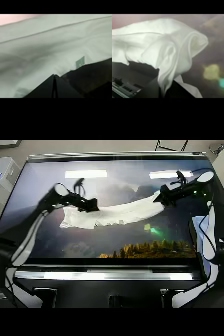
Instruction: Fold the clothes and pants, and hang the long-sleeved shirts on hangers.
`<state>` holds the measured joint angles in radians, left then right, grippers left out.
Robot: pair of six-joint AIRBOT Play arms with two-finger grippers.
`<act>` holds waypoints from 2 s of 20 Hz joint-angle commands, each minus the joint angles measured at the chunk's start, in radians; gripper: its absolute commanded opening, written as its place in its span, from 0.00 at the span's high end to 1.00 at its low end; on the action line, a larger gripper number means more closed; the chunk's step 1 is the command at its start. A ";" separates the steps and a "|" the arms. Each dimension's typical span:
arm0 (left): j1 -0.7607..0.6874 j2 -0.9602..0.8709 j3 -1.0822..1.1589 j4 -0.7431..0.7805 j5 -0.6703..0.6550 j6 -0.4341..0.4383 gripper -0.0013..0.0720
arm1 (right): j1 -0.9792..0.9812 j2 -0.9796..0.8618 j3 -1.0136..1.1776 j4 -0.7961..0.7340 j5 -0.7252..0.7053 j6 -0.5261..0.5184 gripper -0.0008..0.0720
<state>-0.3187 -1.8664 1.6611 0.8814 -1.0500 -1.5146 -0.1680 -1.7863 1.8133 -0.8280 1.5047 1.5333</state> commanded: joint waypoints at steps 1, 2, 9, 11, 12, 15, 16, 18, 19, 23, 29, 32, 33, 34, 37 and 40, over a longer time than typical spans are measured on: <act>-0.179 -0.096 0.000 -0.130 0.157 -0.050 0.95 | 0.062 0.167 0.001 0.004 0.069 -0.004 0.94; -0.216 -0.117 0.000 -0.166 0.196 -0.050 0.95 | 0.079 0.211 0.001 0.005 0.079 -0.001 0.94; -0.471 -0.218 0.002 -0.616 0.515 -0.142 0.95 | 0.142 0.438 0.001 -0.024 0.129 0.110 0.94; -0.538 -0.218 0.002 -0.711 0.630 -0.131 0.95 | 0.142 0.429 0.001 -0.098 0.120 0.120 0.94; -0.541 -0.218 0.001 -0.713 0.635 -0.128 0.95 | 0.142 0.409 0.001 -0.123 0.107 0.120 0.94; -0.434 -0.206 0.001 -0.629 0.491 0.015 0.96 | 0.143 0.315 0.001 -0.043 0.037 0.093 0.94; -0.373 -0.187 0.001 -0.529 0.424 0.014 0.96 | 0.143 0.282 0.001 0.013 0.009 0.083 0.94; -0.222 -0.112 0.001 -0.257 0.284 -0.041 0.96 | 0.176 0.211 0.001 0.071 -0.032 0.081 0.94; -0.146 -0.059 0.001 -0.125 0.220 -0.066 0.96 | 0.200 0.180 0.001 0.081 -0.042 0.074 0.94; 0.140 0.201 0.001 0.207 0.011 -0.075 0.95 | 0.353 0.039 0.001 0.083 -0.143 0.077 0.94; 0.315 0.494 0.001 0.256 -0.061 -0.055 0.95 | 0.571 -0.212 0.001 0.090 -0.348 0.202 0.00; 0.316 0.561 0.001 0.256 -0.063 -0.035 0.95 | 0.528 -0.205 0.001 0.082 -0.325 0.190 0.03; 0.318 0.575 0.001 0.256 -0.069 -0.019 0.95 | 0.477 -0.176 0.001 0.066 -0.290 0.175 0.03; 0.319 0.586 0.001 0.257 -0.082 -0.009 0.95 | 0.407 -0.138 0.001 0.031 -0.241 0.175 0.03; 0.322 0.602 0.001 0.256 -0.130 0.024 0.95 | 0.175 -0.031 0.001 -0.176 -0.025 0.176 0.03; 0.321 0.601 0.000 0.256 -0.143 0.024 0.95 | 0.016 0.041 -0.115 -0.368 0.128 0.175 0.06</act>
<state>-0.0002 -1.2766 1.6619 1.1343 -1.1687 -1.5055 -0.0082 -1.8126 1.7779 -1.0130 1.4658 1.7103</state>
